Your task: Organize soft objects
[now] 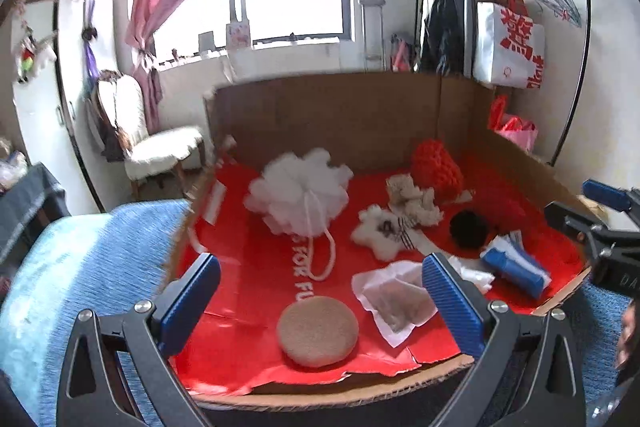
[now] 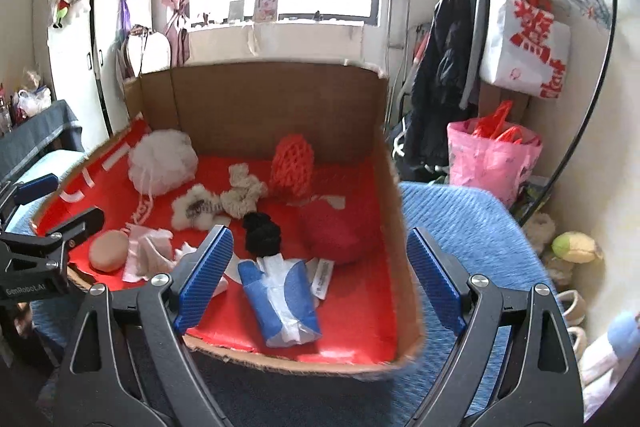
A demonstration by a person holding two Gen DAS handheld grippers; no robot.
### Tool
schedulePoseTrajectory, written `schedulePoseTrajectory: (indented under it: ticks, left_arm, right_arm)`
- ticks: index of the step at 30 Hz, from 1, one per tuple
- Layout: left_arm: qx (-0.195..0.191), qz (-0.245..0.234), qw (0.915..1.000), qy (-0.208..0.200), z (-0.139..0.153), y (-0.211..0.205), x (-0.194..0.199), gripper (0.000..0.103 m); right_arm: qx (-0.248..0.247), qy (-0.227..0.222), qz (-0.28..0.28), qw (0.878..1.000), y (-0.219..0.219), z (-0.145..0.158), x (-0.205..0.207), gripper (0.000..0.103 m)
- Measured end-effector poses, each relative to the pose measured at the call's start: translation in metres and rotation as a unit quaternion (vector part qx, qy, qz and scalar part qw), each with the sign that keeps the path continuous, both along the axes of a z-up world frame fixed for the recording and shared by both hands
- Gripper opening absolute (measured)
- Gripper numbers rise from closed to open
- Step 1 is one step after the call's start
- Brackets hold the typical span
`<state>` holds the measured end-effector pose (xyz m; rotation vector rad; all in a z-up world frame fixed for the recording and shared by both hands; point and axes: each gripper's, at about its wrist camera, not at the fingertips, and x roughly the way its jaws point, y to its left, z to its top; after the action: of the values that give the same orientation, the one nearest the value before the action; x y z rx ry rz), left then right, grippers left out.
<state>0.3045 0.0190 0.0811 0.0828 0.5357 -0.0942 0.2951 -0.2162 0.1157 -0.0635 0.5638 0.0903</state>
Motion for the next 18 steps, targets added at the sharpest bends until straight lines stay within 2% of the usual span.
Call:
schedulePoseTrajectory:
  ticks: [4,7,12,14,16,18]
  left_arm:
    - [0.018,0.003,0.9996,-0.022,0.024,0.003,-0.023,0.103]
    - [0.021,0.015,0.9994,-0.023,0.039,0.005,-0.040,0.103]
    - [-0.041,0.003,0.9992,0.001,0.058,0.013,-0.081,0.103]
    - [-0.051,-0.002,0.9987,0.009,0.061,0.013,-0.097,0.103]
    - [-0.050,-0.004,0.9987,0.011,0.062,0.011,-0.121,0.103]
    - [-0.043,-0.010,0.9989,0.017,0.059,0.006,-0.144,0.103]
  right_arm:
    - [-0.018,-0.019,0.007,1.000,0.000,0.025,-0.022,0.089]
    - [-0.026,-0.023,0.013,0.999,0.002,0.039,-0.042,0.089]
    - [-0.008,-0.023,0.033,0.999,0.000,0.050,-0.090,0.089]
    - [-0.005,-0.023,0.035,0.999,0.000,0.051,-0.107,0.091]
    - [0.008,-0.011,0.035,0.999,-0.002,0.051,-0.125,0.099]
    - [0.023,-0.003,0.039,0.999,-0.005,0.048,-0.145,0.100]
